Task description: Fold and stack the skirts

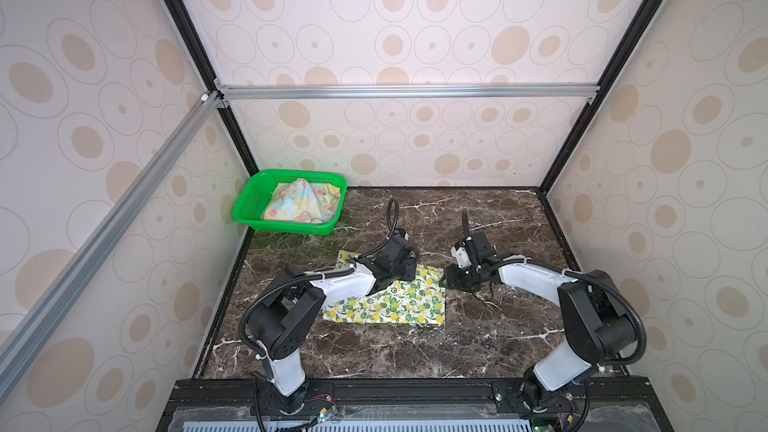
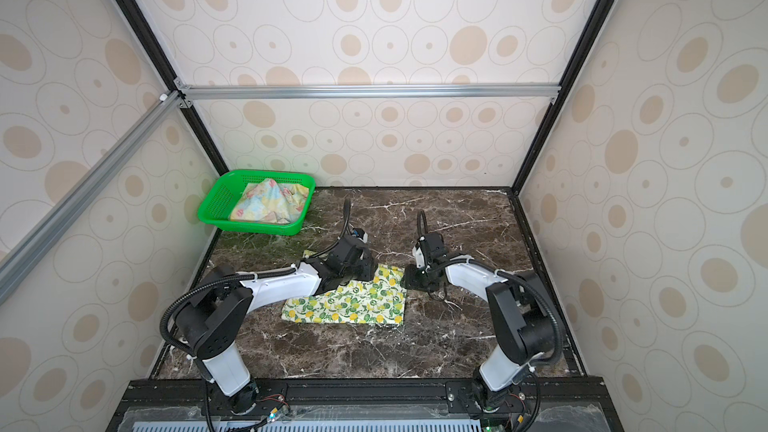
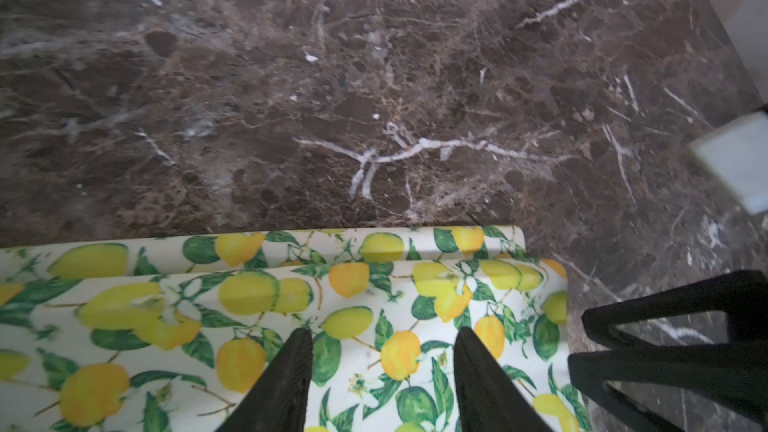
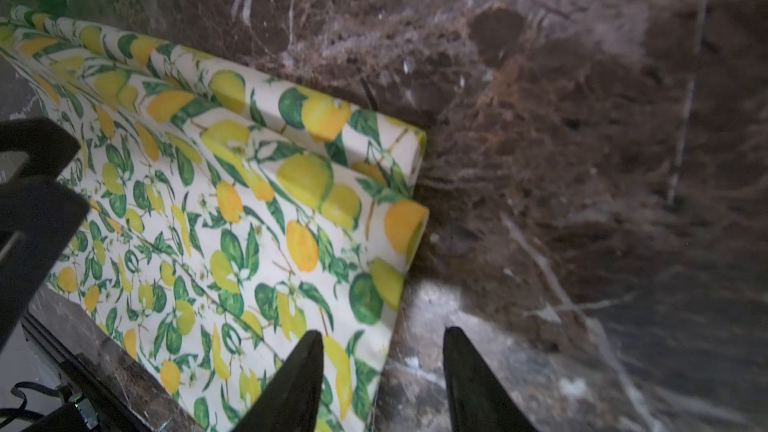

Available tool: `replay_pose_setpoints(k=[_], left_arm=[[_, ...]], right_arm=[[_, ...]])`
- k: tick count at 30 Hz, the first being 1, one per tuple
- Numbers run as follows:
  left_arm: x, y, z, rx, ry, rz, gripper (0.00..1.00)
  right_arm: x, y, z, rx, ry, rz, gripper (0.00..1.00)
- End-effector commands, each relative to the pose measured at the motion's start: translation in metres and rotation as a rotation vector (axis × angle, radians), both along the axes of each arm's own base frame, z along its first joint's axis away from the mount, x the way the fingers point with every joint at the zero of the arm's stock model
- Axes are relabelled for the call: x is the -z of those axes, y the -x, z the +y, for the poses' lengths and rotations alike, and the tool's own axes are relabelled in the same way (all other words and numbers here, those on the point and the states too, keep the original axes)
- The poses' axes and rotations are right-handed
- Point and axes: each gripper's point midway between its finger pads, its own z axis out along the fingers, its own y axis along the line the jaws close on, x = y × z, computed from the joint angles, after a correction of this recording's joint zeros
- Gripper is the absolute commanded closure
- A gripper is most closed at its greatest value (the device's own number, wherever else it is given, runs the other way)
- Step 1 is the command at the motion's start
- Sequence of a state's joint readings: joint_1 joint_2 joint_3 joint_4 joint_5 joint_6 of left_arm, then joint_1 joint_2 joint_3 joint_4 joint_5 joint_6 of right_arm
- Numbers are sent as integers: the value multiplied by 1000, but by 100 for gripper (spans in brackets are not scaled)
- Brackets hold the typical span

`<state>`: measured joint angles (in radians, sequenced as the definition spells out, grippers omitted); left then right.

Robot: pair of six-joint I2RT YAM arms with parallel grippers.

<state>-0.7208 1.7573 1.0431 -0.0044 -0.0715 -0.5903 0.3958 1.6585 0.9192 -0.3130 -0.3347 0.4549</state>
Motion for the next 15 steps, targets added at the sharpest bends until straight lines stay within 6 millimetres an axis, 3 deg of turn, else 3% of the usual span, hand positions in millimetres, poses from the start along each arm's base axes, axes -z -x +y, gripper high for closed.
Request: replay_pose_setpoints(k=[1,4,7,11,15], left_arm=[[1,-24,61,-132,-158,3,35],[-3,-40,111,-243,-154,14,29],[-4,-49,149,-309,-180,17,26],[8,-55,166,-326,-196,49,26],[19,-58,170,-338,-172,65,28]], right_arm=[[-1,-18,5,-24,2,-43,52],[1,-26,3,-28,31,-65,52],[2,-30,3,-32,40,-74,52],[4,-35,7,-36,26,-71,56],[5,-39,13,-42,6,-64,72]])
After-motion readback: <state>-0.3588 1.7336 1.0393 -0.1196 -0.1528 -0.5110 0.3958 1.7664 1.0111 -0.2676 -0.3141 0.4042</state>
